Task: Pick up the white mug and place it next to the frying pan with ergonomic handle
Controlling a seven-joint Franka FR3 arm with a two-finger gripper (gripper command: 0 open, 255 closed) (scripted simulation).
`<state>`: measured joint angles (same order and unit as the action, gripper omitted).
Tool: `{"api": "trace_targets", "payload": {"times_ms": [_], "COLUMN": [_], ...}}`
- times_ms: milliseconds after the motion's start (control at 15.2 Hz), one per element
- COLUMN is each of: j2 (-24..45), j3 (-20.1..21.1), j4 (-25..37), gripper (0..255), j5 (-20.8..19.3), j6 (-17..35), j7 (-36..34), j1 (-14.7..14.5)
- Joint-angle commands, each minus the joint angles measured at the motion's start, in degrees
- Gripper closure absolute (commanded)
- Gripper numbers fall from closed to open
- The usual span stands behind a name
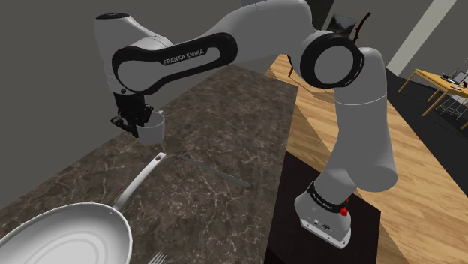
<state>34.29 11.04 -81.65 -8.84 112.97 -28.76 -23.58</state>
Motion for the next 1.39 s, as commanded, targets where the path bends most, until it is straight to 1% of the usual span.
{"api": "trace_targets", "payload": {"times_ms": [0,132,198,528,792,1320], "j2": [0.0,0.0,0.0,0.0,-1.6,-1.6], "j3": [0.0,0.0,0.0,0.0,0.3,0.3], "j4": [0.0,0.0,0.0,0.0,4.9,4.9], "gripper": [255,255,0,0,0,0], "j5": [0.0,0.0,0.0,0.0,0.5,0.5], "j6": [0.0,0.0,0.0,0.0,-6.4,-6.4], "j7": [0.0,0.0,0.0,0.0,0.4,0.4], "j1": [0.0,0.0,0.0,0.0,-0.3,-0.3]}}
